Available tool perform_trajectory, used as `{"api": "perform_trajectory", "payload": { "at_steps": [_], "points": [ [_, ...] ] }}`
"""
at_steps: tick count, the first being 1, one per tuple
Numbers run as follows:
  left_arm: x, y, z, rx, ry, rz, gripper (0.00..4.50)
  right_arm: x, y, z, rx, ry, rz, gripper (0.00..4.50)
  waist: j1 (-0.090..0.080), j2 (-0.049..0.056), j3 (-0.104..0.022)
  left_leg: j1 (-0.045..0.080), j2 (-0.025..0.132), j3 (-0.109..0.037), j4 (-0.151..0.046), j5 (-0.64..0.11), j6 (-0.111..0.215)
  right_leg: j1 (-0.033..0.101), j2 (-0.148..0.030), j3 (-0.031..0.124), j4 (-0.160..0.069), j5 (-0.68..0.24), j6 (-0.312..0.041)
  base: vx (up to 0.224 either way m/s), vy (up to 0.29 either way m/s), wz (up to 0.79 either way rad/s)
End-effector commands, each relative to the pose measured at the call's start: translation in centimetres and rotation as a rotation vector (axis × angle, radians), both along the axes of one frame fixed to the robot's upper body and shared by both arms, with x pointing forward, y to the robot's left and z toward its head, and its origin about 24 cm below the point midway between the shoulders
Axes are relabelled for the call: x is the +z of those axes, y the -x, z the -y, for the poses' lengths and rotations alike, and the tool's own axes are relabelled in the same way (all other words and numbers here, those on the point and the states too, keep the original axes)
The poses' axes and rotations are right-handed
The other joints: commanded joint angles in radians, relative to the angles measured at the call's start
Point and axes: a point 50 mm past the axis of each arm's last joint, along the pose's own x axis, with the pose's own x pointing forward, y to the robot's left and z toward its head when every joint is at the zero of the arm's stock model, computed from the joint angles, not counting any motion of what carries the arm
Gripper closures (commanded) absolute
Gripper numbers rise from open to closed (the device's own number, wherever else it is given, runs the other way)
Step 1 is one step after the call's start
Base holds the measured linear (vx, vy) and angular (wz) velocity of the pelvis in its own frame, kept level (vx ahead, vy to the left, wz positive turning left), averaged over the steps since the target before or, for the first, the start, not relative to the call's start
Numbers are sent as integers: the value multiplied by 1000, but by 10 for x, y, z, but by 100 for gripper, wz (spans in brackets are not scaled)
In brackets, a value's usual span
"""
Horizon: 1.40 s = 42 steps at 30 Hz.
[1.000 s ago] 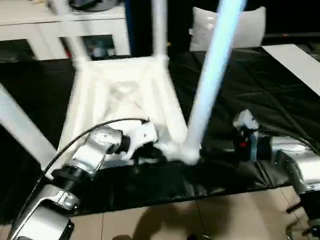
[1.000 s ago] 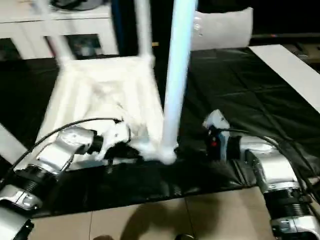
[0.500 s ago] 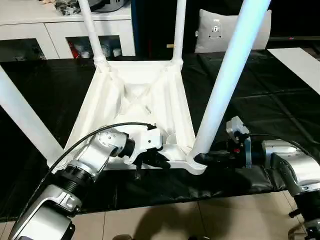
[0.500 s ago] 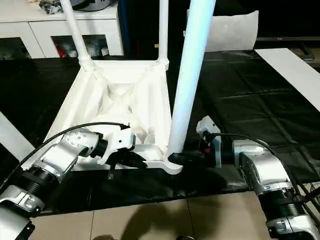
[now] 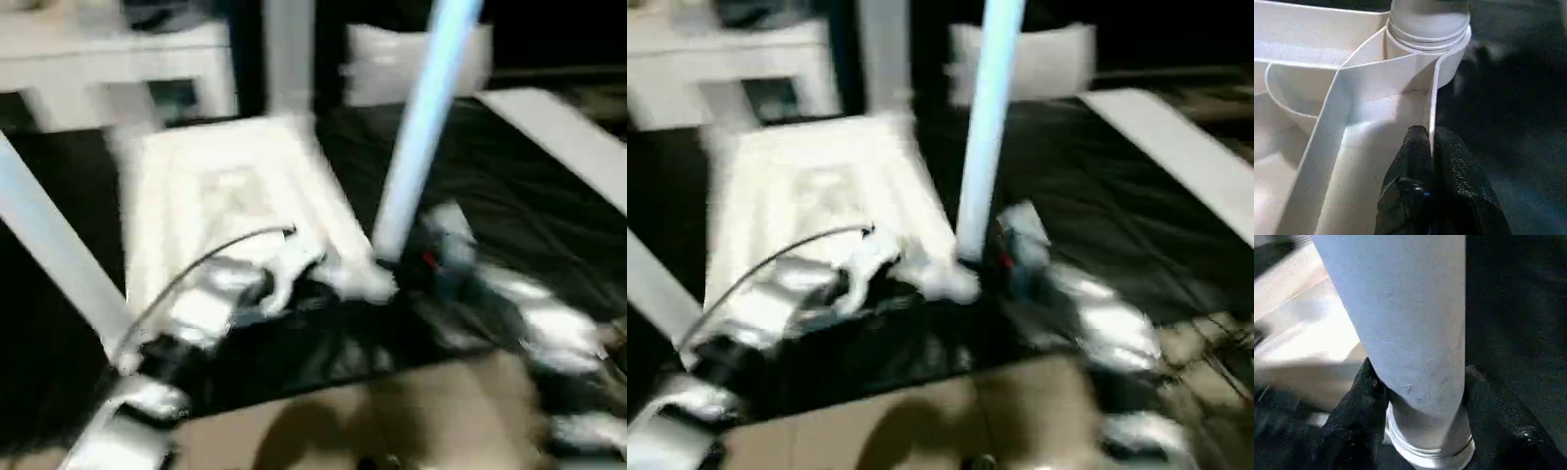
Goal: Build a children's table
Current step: Rotate leg to tighten
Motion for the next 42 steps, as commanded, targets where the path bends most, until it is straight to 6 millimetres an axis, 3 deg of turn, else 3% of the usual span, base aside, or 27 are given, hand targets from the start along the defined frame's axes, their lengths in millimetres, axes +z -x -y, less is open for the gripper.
{"api": "perform_trajectory", "payload": {
  "at_steps": [1, 3, 5, 8, 9, 13, 14, 16, 17, 21, 24, 25, 26, 28, 32, 35, 36, 37, 39, 42],
  "points": [
    [16, -8, 9, 60, 66, 57, 450, -10, -2, -6, -78, 10, -51, 246, -4, -6, -66, -20, -18, 11, -65, -238, 41, 68, -27, 3, -119, -617, 37, 0, 0, 0],
    [17, -9, 10, 74, 67, 63, 450, -8, -3, -10, -80, -3, -28, 246, -6, -3, -72, -25, -9, 6, -71, -197, 63, 72, -30, 12, -109, -533, 2, 0, 0, 0],
    [17, -11, 11, 94, 61, 76, 450, -5, -4, -16, -72, -13, 21, 192, -6, 0, -73, -26, -3, 4, -75, -179, 74, 73, -30, 21, -96, -457, -48, 0, 0, 0],
    [19, -10, 9, 89, 47, 97, 450, -5, -1, -18, -74, -42, 28, 177, -2, -4, -75, -31, 2, 3, -77, -123, 93, 78, -32, 33, -77, -377, -94, 0, 0, 0],
    [19, -10, 8, 86, 48, 98, 450, -4, -1, -18, -72, -48, 31, 157, -2, -8, -76, -33, 2, 4, -77, -116, 97, 79, -32, 34, -75, -374, -97, 0, 0, 0],
    [17, -7, 1, 48, 36, 111, 450, -1, 3, -5, -36, -20, 81, 127, 14, -5, -79, -32, 1, 7, -75, -65, 108, 82, -33, 40, -68, -336, -111, 0, 0, 0],
    [17, -7, 0, 40, 36, 113, 450, 0, 3, -3, -32, -25, 82, 116, 19, -18, -80, -32, 0, 9, -76, -58, 115, 83, -34, 42, -64, -333, -115, 0, 0, 0],
    [16, -5, -3, 9, 32, 117, 450, 1, 5, 4, -1, -26, 90, 100, 19, -14, -77, -35, 1, 9, -77, -57, 120, 85, -33, 41, -67, -344, -111, 0, 0, 0],
    [15, -4, -5, -2, 34, 120, 450, 2, 7, 8, 19, -24, 93, 100, 19, -7, -77, -32, 1, 9, -76, -63, 121, 82, -32, 41, -70, -345, -110, 0, 0, 0],
    [16, -1, -12, -97, 34, 109, 450, 12, 18, 28, 153, -23, 110, 59, 21, -15, -75, -31, 4, 9, -79, -89, 118, 82, -31, 42, -69, -367, -104, 0, 0, 0],
    [14, 4, -17, -218, 4, 92, 450, 18, 23, 41, 251, 13, 107, 36, 30, -14, -74, -27, 5, 10, -78, -98, 121, 79, -32, 43, -74, -396, -94, 0, 0, 0],
    [12, 6, -19, -265, -9, 88, 450, 19, 24, 44, 284, 34, 109, 24, 36, -6, -73, -25, 5, 10, -79, -102, 120, 78, -32, 44, -74, -400, -94, 0, 0, 0],
    [12, 6, -19, -265, -9, 88, 450, 19, 24, 44, 284, 34, 109, 17, 41, -10, -73, -25, 6, 11, -79, -100, 117, 77, -31, 44, -74, -395, -97, 0, 0, 0],
    [11, 9, -20, -344, -16, 81, 450, 22, 26, 47, 334, 54, 118, 17, 51, -2, -75, -21, 8, 10, -80, -94, 114, 75, -33, 46, -71, -379, -108, 0, 0, 0],
    [14, 17, -20, -521, -36, 62, 450, 27, 35, 47, 500, 4, 100, 34, 74, 0, -79, -18, 16, 10, -81, -67, 122, 76, -34, 52, -57, -300, -147, 0, 0, 0],
    [14, 21, -22, -592, -61, 50, 450, 25, 39, 46, 566, 20, 74, 55, 93, -6, -78, -16, 19, 13, -81, -52, 120, 76, -33, 56, -48, -272, -165, 0, 0, 0],
    [14, 23, -23, -623, -80, 45, 450, 25, 40, 46, 590, 22, 68, 64, 95, -6, -77, -16, 19, 13, -82, -57, 118, 76, -34, 57, -49, -279, -164, 0, 0, 0],
    [13, 24, -25, -642, -96, 45, 450, 23, 42, 42, 617, 3, 56, 78, 100, -1, -77, -14, 19, 13, -83, -73, 111, 76, -35, 56, -51, -299, -158, 0, 0, 0],
    [13, 25, -25, -653, -100, 44, 450, 21, 43, 39, 639, -8, 48, 90, 100, -2, -76, -14, 18, 15, -85, -93, 99, 76, -34, 58, -55, -321, -151, 0, 0, 0],
    [13, 27, -23, -672, -96, 44, 450, 19, 45, 34, 686, -29, 23, 114, 105, -11, -76, -13, 17, 16, -86, -102, 85, 76, -34, 59, -57, -346, -140, 0, 0, 0]
  ]
}}
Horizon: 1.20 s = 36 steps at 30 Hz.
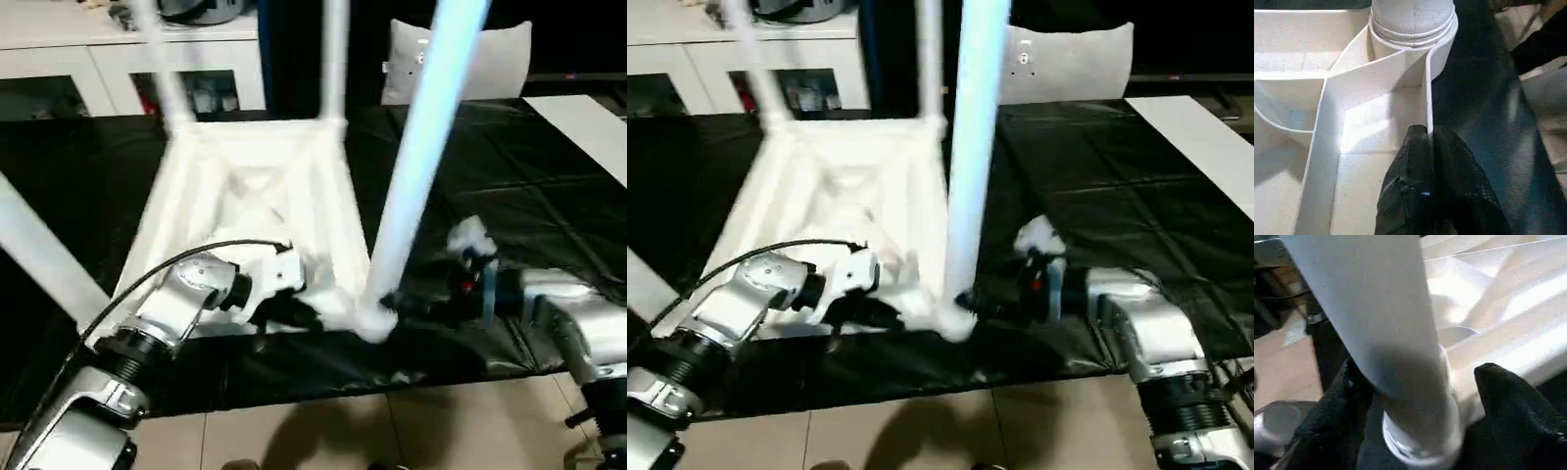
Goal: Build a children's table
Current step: Rotate leg to tighten
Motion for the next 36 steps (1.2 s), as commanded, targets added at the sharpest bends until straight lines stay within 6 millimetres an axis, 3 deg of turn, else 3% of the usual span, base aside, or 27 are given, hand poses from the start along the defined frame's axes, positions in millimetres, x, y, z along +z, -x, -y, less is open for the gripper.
{"api": "perform_trajectory", "payload": {
  "at_steps": [1, 3, 5, 7, 8, 12, 20, 24, 25, 26, 28, 30, 31, 32, 33, 34, 36],
  "points": [
    [7, 5, 15, -121, -7, 23, 450, 2, 2, -4, 45, -8, -8, 124, -6, -10, -73, -9, 17, 22, -74, -103, 78, 75, -38, 52, -55, -362, -137, 0, 0, 0],
    [8, 5, 15, -126, -1, 23, 450, 1, 3, -6, 66, -13, -25, 139, -6, -16, -73, -9, 16, 24, -74, -101, 78, 76, -37, 52, -56, -370, -131, 0, 0, 0],
    [6, 5, 15, -120, -7, 28, 450, -1, 4, -7, 80, 0, -32, 154, -4, -8, -74, -11, 15, 23, -73, -94, 77, 76, -38, 53, -55, -368, -127, 0, 0, 0],
    [6, 5, 15, -120, -9, 29, 450, -2, 5, -7, 88, 6, -35, 171, -4, -12, -74, -12, 14, 24, -73, -92, 75, 77, -38, 52, -56, -371, -123, 0, 0, 0],
    [5, 6, 15, -124, -6, 24, 450, -2, 6, -7, 94, 4, -40, 188, -6, -24, -74, -12, 14, 25, -73, -91, 77, 77, -37, 52, -57, -378, -118, 0, 0, 0],
    [5, 6, 14, -105, 13, 15, 450, -2, 9, -9, 115, -20, -62, 221, -4, -19, -74, -10, 14, 25, -72, -80, 78, 75, -37, 53, -56, -388, -113, 0, 0, 0],
    [9, 6, 24, 12, 125, -45, 450, 2, 8, -26, 36, -130, -53, 233, -9, -21, -72, -12, 12, 26, -74, -77, 75, 74, -36, 52, -59, -404, -103, 0, 0, 0],
    [10, -6, 32, 233, 168, -24, 450, -14, -13, -38, -286, -3, -74, 234, -33, -25, -65, -14, -2, 27, -73, -121, 35, 73, -32, 40, -77, -522, -44, 0, 0, 0],
    [11, -11, 34, 294, 172, -8, 450, -17, -19, -39, -379, 17, -87, 235, -48, -24, -64, -21, -6, 25, -72, -138, 26, 75, -31, 32, -85, -561, -17, 0, 0, 0],
    [11, -13, 35, 334, 171, 2, 450, -19, -23, -39, -437, 25, -89, 236, -56, -24, -64, -17, -8, 25, -69, -147, 21, 72, -31, 30, -90, -577, -7, 0, 0, 0],
    [13, -29, 38, 560, 166, 39, 450, -24, -40, -39, -710, 52, -95, 236, -92, -25, -63, -19, -20, 23, -56, -192, 20, 66, -27, 5, -112, -652, 39, 0, 0, 0],
    [14, -33, 40, 623, 171, 50, 450, -25, -45, -38, -785, 55, -94, 236, -112, -22, -66, -18, -23, 21, -50, -207, 32, 65, -25, -8, -124, -654, 63, 0, 0, 0],
    [14, -34, 41, 653, 175, 52, 450, -25, -46, -37, -820, 61, -84, 236, -119, -18, -68, -15, -21, 20, -51, -213, 47, 64, -24, -12, -127, -636, 60, 0, 0, 0],
    [14, -35, 42, 669, 177, 52, 450, -25, -47, -36, -837, 65, -77, 236, -121, -15, -72, -14, -13, 16, -57, -201, 62, 70, -27, -9, -123, -583, 35, 0, 0, 0],
    [14, -36, 44, 676, 173, 53, 450, -24, -48, -38, -828, 44, -61, 236, -123, -18, -73, -20, -10, 15, -61, -188, 68, 74, -28, -5, -118, -553, 24, 0, 0, 0],
    [13, -35, 46, 660, 159, 64, 450, -22, -46, -42, -780, 26, -27, 184, -120, -16, -72, -21, -4, 13, -65, -177, 75, 73, -30, 2, -111, -512, -2, 0, 0, 0],
    [13, -34, 46, 645, 151, 71, 450, -21, -44, -44, -752, 17, -11, 171, -117, -19, -74, -24, -2, 13, -67, -154, 83, 77, -33, 12, -97, -459, -35, 0, 0, 0]
  ]
}}
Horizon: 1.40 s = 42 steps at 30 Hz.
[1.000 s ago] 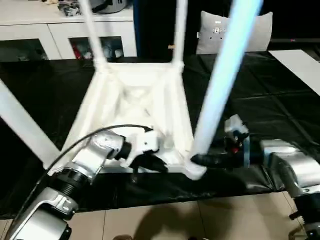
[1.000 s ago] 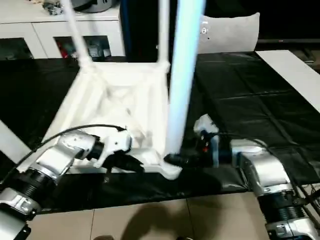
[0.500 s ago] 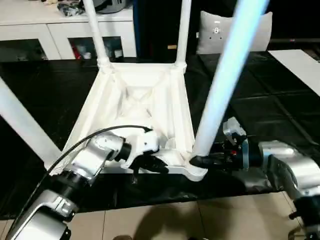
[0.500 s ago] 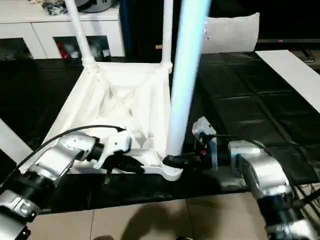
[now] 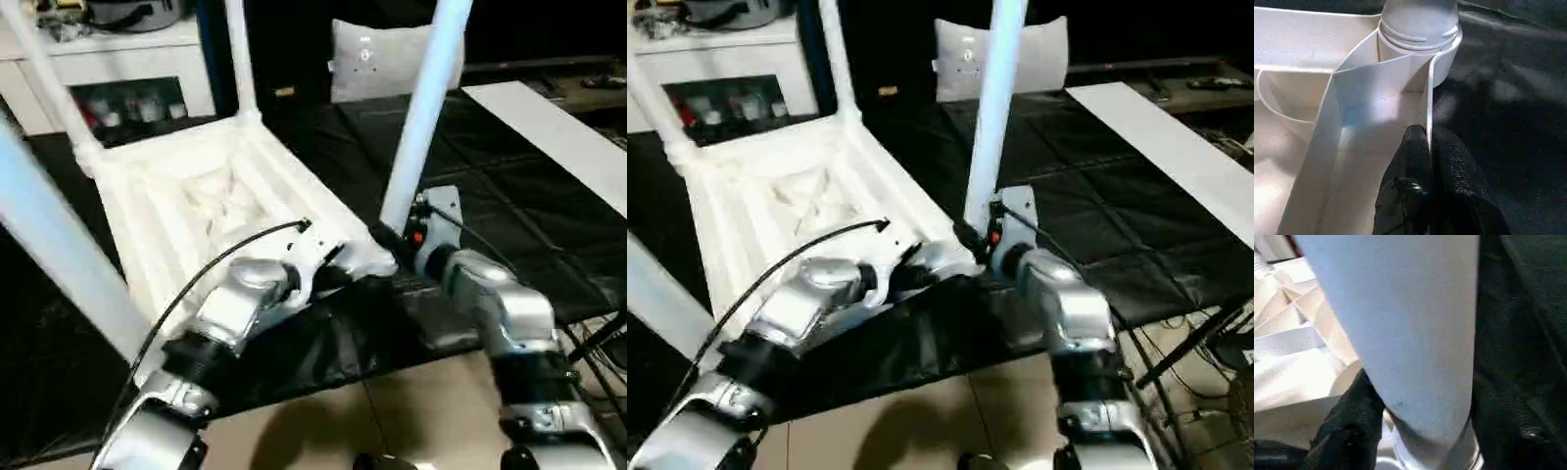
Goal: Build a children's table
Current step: Rotate leg to tighten
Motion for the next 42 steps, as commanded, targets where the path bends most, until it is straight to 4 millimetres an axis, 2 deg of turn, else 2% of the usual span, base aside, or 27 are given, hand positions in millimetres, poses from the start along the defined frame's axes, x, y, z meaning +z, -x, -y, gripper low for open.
{"api": "perform_trajectory", "payload": {
  "at_steps": [1, 2, 6, 7, 9, 14, 17, 18, 24, 25, 27, 28, 29, 30, 32, 36, 41, 42],
  "points": [
    [18, -9, -4, 30, 35, 80, 450, -11, 6, -3, 34, -6, -40, 162, 11, -16, -74, -20, 1, 17, -68, -124, 94, 74, -34, 36, -63, -419, -57, 0, 0, 0],
    [18, -9, -4, 27, 32, 81, 450, -10, 6, -3, 33, -18, -39, 151, 13, -17, -75, -23, 2, 16, -67, -92, 103, 76, -35, 41, -54, -379, -79, 0, 0, 0],
    [15, -6, -9, -51, -6, 98, 450, -5, 9, 6, 109, -28, -1, 124, 24, -16, -78, -23, -1, 20, -63, -54, 125, 78, -36, 48, -43, -335, -109, 0, 0, 0],
    [12, -3, -13, -94, -31, 93, 450, -4, 14, 10, 194, -4, 13, 108, 29, -16, -78, -23, -2, 22, -61, -48, 130, 78, -34, 49, -42, -330, -110, 0, 0, 0],
    [10, -2, -15, -118, -43, 87, 450, -4, 18, 12, 249, 13, 21, 91, 36, -16, -77, -24, 0, 23, -61, -42, 133, 79, -33, 52, -37, -320, -111, 0, 0, 0],
    [7, 3, -25, -224, -65, 66, 450, 4, 29, 29, 404, 24, 40, 40, 49, -15, -71, -16, 4, 24, -66, -98, 117, 74, -32, 51, -49, -403, -91, 0, 0, 0],
    [7, 8, -34, -362, -100, 58, 450, 10, 39, 43, 542, 58, 5, 25, 56, -19, -69, -12, 6, 23, -68, -124, 108, 72, -31, 53, -51, -430, -82, 0, 0, 0],
    [7, 9, -36, -384, -106, 57, 450, 11, 40, 46, 562, 62, -7, 25, 59, -18, -70, -9, 6, 22, -68, -125, 109, 71, -32, 54, -50, -428, -83, 0, 0, 0],
    [10, 20, -40, -589, -118, 32, 450, 15, 43, 53, 695, 81, -24, 25, 80, -22, -71, -8, 11, 24, -70, -106, 105, 69, -36, 59, -41, -401, -106, 0, 0, 0],
    [10, 22, -40, -616, -121, 21, 450, 15, 44, 52, 716, 80, -28, 52, 83, -26, -72, -9, 13, 25, -70, -95, 105, 68, -36, 62, -38, -385, -115, 0, 0, 0],
    [9, 25, -40, -654, -128, 7, 450, 14, 45, 50, 754, 76, -37, 52, 91, -23, -72, -7, 15, 25, -70, -83, 104, 67, -36, 64, -33, -366, -129, 0, 0, 0],
    [9, 26, -40, -667, -129, 3, 450, 14, 46, 49, 773, 74, -42, 78, 98, -22, -73, -3, 17, 26, -70, -76, 103, 66, -36, 66, -30, -355, -136, 0, 0, 0],
    [9, 26, -40, -675, -131, 3, 450, 14, 47, 48, 788, 73, -47, 78, 99, -34, -71, -6, 17, 28, -71, -74, 104, 66, -35, 69, -30, -350, -139, 0, 0, 0],
    [9, 26, -40, -675, -131, 3, 450, 14, 47, 48, 788, 73, -47, 89, 103, -31, -72, -5, 16, 27, -71, -71, 102, 67, -36, 69, -26, -349, -142, 0, 0, 0],
    [9, 26, -39, -691, -134, 9, 450, 12, 48, 45, 820, 67, -57, 101, 107, -29, -72, -6, 17, 26, -71, -69, 98, 68, -37, 70, -28, -358, -138, 0, 0, 0],
    [9, 28, -37, -712, -129, 10, 450, 9, 47, 41, 848, 61, -61, 142, 107, -34, -71, -3, 16, 29, -73, -90, 85, 66, -38, 71, -33, -389, -122, 0, 0, 0],
    [8, 29, -36, -719, -128, 8, 450, 7, 48, 40, 861, 52, -75, 181, 107, -38, -71, -7, 13, 29, -72, -89, 81, 69, -37, 70, -34, -403, -108, 0, 0, 0],
    [8, 29, -36, -719, -128, 8, 450, 5, 49, 40, 870, 47, -85, 193, 107, -41, -71, -8, 13, 30, -72, -87, 83, 69, -36, 70, -34, -405, -105, 0, 0, 0]
  ]
}}
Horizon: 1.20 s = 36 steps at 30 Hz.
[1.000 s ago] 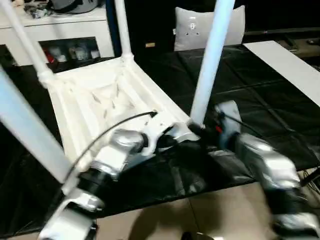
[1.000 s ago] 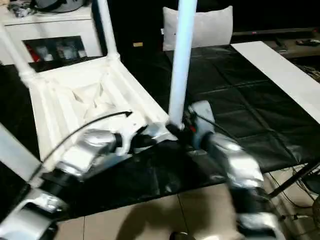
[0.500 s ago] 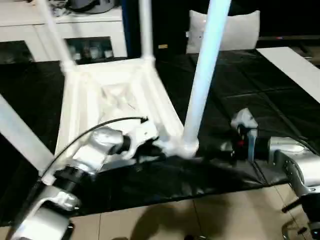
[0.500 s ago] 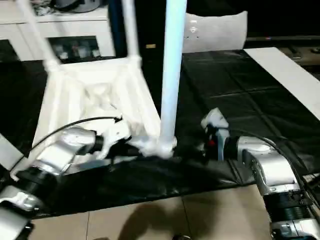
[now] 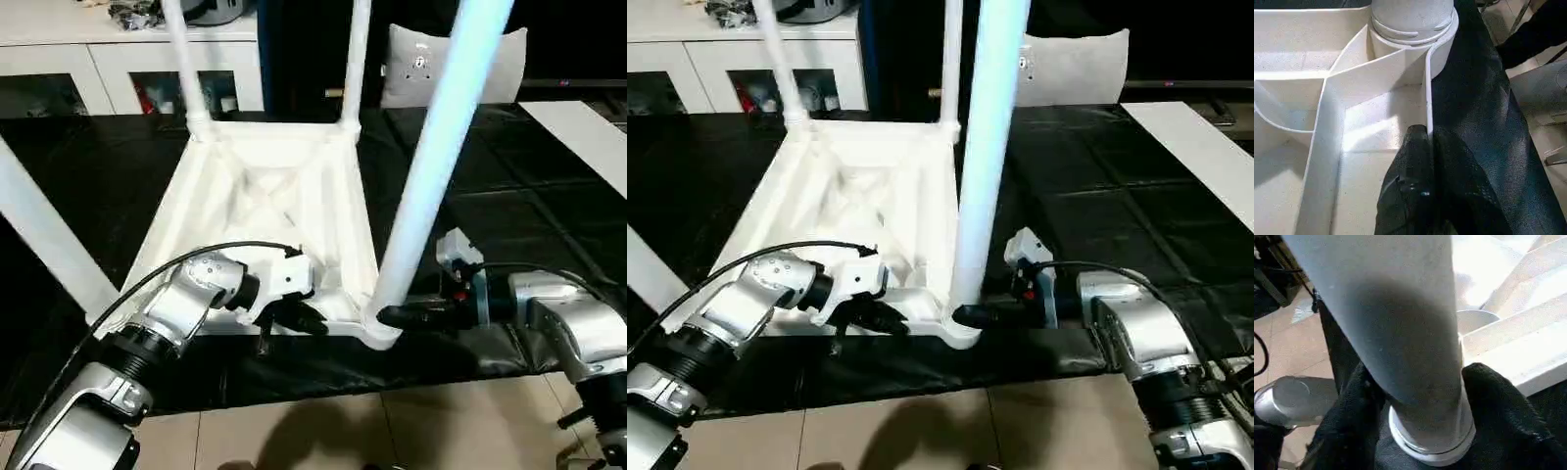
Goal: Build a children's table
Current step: Rotate leg to tighten
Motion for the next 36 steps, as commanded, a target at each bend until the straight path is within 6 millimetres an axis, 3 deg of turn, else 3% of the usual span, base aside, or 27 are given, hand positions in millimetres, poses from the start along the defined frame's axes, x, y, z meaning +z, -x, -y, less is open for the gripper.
{"api": "perform_trajectory", "payload": {
  "at_steps": [1, 9, 13, 15, 16, 17, 18, 19, 20, 21, 22, 23, 24, 25, 26, 28, 30, 31, 36],
  "points": [
    [0, 6, 11, -82, 1, 1, 450, 2, 0, 0, 18, 1, -1, 207, -4, -23, -71, -13, 13, 24, -71, -90, 79, 74, -39, 50, -56, -406, -104, 0, 0, 0],
    [-2, 2, 10, 25, 22, 1, 450, 2, 1, -9, 9, -55, -25, 248, -7, -26, -70, -12, 15, 25, -72, -96, 69, 74, -38, 50, -58, -409, -102, 0, 0, 0],
    [-3, -7, 13, 201, 38, -3, 450, -3, -4, -19, -103, -47, -9, 249, -16, -30, -64, -11, 6, 26, -71, -138, 45, 71, -36, 41, -75, -509, -58, 0, 0, 0],
    [-1, -15, 17, 335, 75, 7, 450, -9, -19, -26, -307, -20, 20, 250, -25, -27, -60, -10, 0, 26, -68, -167, 28, 66, -34, 30, -88, -581, -23, 0, 0, 0],
    [0, -20, 20, 419, 94, 16, 450, -11, -28, -29, -445, -19, 24, 250, -39, -32, -59, -16, -6, 23, -64, -196, 15, 69, -34, 15, -98, -633, 15, 0, 0, 0],
    [2, -23, 22, 468, 105, 22, 450, -13, -34, -32, -530, -19, 19, 252, -56, -29, -59, -10, -10, 20, -57, -234, 10, 65, -32, -3, -114, -673, 46, 0, 0, 0],
    [3, -26, 24, 523, 118, 28, 450, -15, -39, -35, -610, -16, 5, 254, -68, -25, -59, -12, -11, 18, -56, -249, 11, 66, -30, -8, -118, -680, 58, 0, 0, 0],
    [3, -29, 25, 565, 127, 31, 450, -16, -42, -37, -665, -12, -9, 254, -88, -21, -60, -14, -10, 14, -51, -274, 12, 69, -29, -26, -130, -685, 75, 0, 0, 0],
    [3, -29, 26, 573, 129, 32, 450, -16, -43, -38, -676, -10, -12, 254, -95, -13, -63, -10, -6, 11, -53, -283, 18, 72, -30, -30, -134, -668, 72, 0, 0, 0],
    [4, -30, 26, 586, 133, 33, 450, -16, -44, -38, -692, -9, -13, 254, -112, -8, -67, -21, 8, 2, -61, -295, 31, 91, -36, -33, -129, -607, 65, 0, 0, 0],
    [4, -31, 29, 615, 142, 40, 450, -16, -48, -40, -733, -12, -1, 254, -111, 0, -65, -19, 20, -2, -70, -310, 36, 94, -37, -29, -126, -578, 54, 0, 0, 0],
    [6, -35, 35, 688, 163, 54, 450, -14, -54, -47, -779, -41, 39, 219, -126, -2, -56, -6, 33, -4, -80, -384, 42, 85, -38, -27, -121, -528, 15, 0, 0, 0],
    [6, -35, 35, 688, 163, 54, 450, -14, -54, -47, -779, -41, 39, 219, -129, -3, -58, -1, 29, -2, -77, -396, 38, 83, -40, -28, -122, -536, 11, 0, 0, 0],
    [6, -36, 37, 708, 169, 57, 450, -14, -55, -49, -785, -49, 51, 185, -131, -7, -61, 2, 17, 2, -69, -381, 36, 82, -45, -30, -127, -551, 9, 0, 0, 0],
    [7, -36, 39, 710, 171, 60, 450, -14, -55, -50, -780, -49, 63, 183, -130, -8, -63, 1, 11, 4, -67, -356, 37, 82, -48, -28, -126, -546, 3, 0, 0, 0],
    [8, -36, 40, 700, 168, 66, 450, -14, -53, -50, -776, -49, 67, 163, -122, -14, -63, -12, 8, 8, -70, -282, 48, 84, -47, -19, -117, -517, -18, 0, 0, 0],
    [9, -35, 39, 679, 166, 80, 450, -12, -50, -47, -746, -42, 102, 142, -114, -12, -67, -14, 9, 9, -71, -231, 52, 85, -50, -10, -106, -469, -40, 0, 0, 0],
    [9, -34, 39, 672, 164, 80, 450, -12, -50, -46, -739, -42, 104, 142, -110, -17, -69, -16, 8, 12, -71, -197, 60, 84, -47, -3, -98, -433, -58, 0, 0, 0],
    [5, -29, 29, 576, 134, 92, 450, -4, -44, -25, -643, -46, 144, 96, -91, -18, -73, -25, 1, 14, -66, -137, 95, 87, -45, 12, -78, -399, -82, 0, 0, 0]
  ]
}}
